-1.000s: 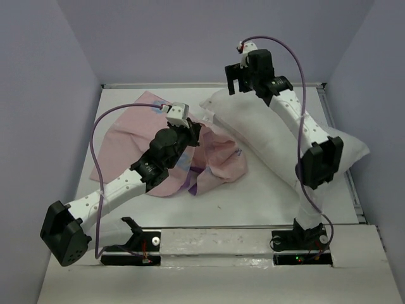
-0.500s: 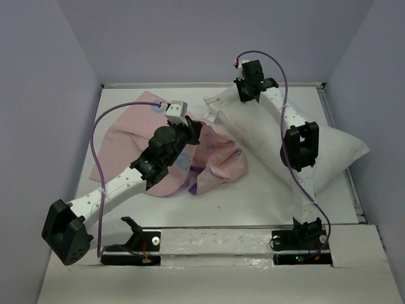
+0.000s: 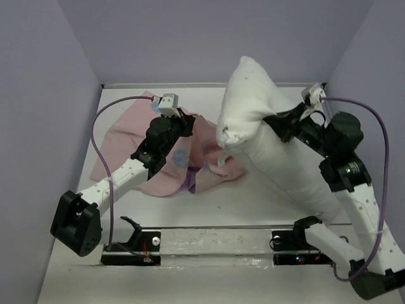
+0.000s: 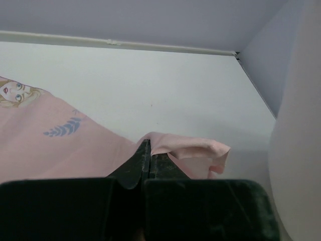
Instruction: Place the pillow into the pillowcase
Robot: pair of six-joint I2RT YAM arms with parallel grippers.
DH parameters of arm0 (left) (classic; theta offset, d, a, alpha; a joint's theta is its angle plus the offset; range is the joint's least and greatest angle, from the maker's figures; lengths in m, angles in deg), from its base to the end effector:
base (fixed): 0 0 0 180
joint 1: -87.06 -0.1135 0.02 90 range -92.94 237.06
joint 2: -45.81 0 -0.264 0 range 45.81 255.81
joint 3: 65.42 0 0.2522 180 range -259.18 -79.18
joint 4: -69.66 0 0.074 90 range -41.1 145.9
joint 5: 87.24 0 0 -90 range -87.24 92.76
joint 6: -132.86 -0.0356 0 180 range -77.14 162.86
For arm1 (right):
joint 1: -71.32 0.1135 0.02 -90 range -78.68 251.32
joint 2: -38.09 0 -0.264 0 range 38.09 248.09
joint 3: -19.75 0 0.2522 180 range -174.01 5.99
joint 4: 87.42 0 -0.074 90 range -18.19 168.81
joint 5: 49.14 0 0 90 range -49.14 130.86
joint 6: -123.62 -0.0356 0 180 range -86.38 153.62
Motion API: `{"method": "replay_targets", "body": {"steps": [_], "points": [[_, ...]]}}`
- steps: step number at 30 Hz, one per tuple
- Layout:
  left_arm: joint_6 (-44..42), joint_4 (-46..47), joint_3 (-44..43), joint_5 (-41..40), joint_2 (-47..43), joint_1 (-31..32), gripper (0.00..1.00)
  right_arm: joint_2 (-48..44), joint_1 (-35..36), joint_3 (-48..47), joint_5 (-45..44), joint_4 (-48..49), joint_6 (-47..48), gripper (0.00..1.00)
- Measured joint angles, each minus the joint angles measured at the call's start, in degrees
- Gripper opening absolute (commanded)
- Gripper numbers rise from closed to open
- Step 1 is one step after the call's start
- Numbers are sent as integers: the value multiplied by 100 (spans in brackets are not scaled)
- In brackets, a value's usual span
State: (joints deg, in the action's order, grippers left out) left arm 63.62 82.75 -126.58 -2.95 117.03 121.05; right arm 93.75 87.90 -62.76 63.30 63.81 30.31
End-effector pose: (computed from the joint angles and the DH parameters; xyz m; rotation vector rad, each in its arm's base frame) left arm 0.2446 -0.1606 0.3252 0.0980 1.5548 -0.6853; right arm 0.1906 0.0709 0.4418 -0.4908 1.5572 0.5811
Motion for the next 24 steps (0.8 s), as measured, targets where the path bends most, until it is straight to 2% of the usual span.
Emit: {"method": "replay_targets", "body": {"steps": [4,8,12,16,24], "points": [[59,37,-129,136,203,-179,0,-1169,11,1106,1816,595,-369,0],[85,50,-337,280,398,-284,0,-1351,74,1598,3327,957,-772,0],[98,76,-494,380,468,-350,0,-1290,109,1803,4120,942,-960,0],[133,120,-525,446,457,-376,0,-1196,157,1814,4033,855,-949,0],[212,157,227,468,-313,-376,0,-514,188,1768,2863,586,-807,0]]}}
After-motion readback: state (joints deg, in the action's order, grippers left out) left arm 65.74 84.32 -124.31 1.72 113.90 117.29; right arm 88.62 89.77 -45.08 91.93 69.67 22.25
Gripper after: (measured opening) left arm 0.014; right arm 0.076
